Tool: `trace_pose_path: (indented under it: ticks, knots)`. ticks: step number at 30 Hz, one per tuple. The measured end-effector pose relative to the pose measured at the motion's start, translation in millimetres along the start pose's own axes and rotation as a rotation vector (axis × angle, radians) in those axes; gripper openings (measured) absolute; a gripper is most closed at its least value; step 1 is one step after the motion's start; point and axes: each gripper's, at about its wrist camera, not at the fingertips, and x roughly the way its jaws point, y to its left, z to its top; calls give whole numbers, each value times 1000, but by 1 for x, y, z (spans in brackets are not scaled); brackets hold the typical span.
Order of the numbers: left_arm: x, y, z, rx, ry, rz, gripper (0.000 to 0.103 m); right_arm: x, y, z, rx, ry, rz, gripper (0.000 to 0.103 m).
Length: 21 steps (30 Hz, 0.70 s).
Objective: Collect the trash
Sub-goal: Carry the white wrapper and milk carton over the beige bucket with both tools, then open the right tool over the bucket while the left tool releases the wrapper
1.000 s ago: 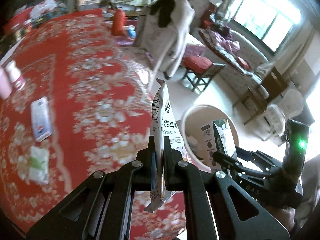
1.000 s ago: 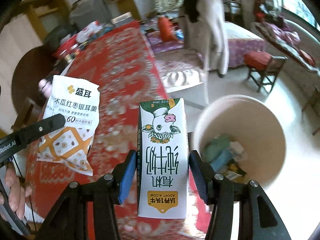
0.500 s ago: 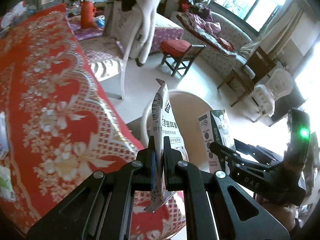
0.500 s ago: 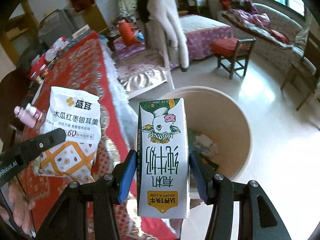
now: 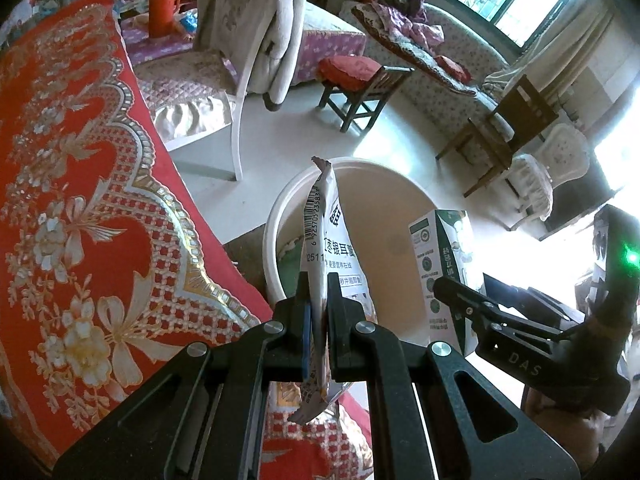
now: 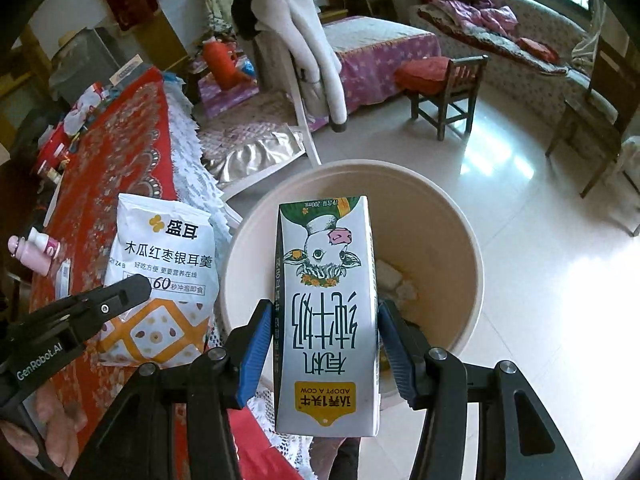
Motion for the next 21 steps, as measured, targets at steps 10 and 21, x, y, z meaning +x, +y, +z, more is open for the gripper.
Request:
trace_pose_path:
  ticks: [10, 21]
  knots:
    - [22, -6, 4, -9, 28, 6, 4, 15, -8, 4, 9, 24, -18, 52]
    - [39, -2, 3, -21, 78, -48, 14, 25, -26, 4, 73, 50, -43, 54]
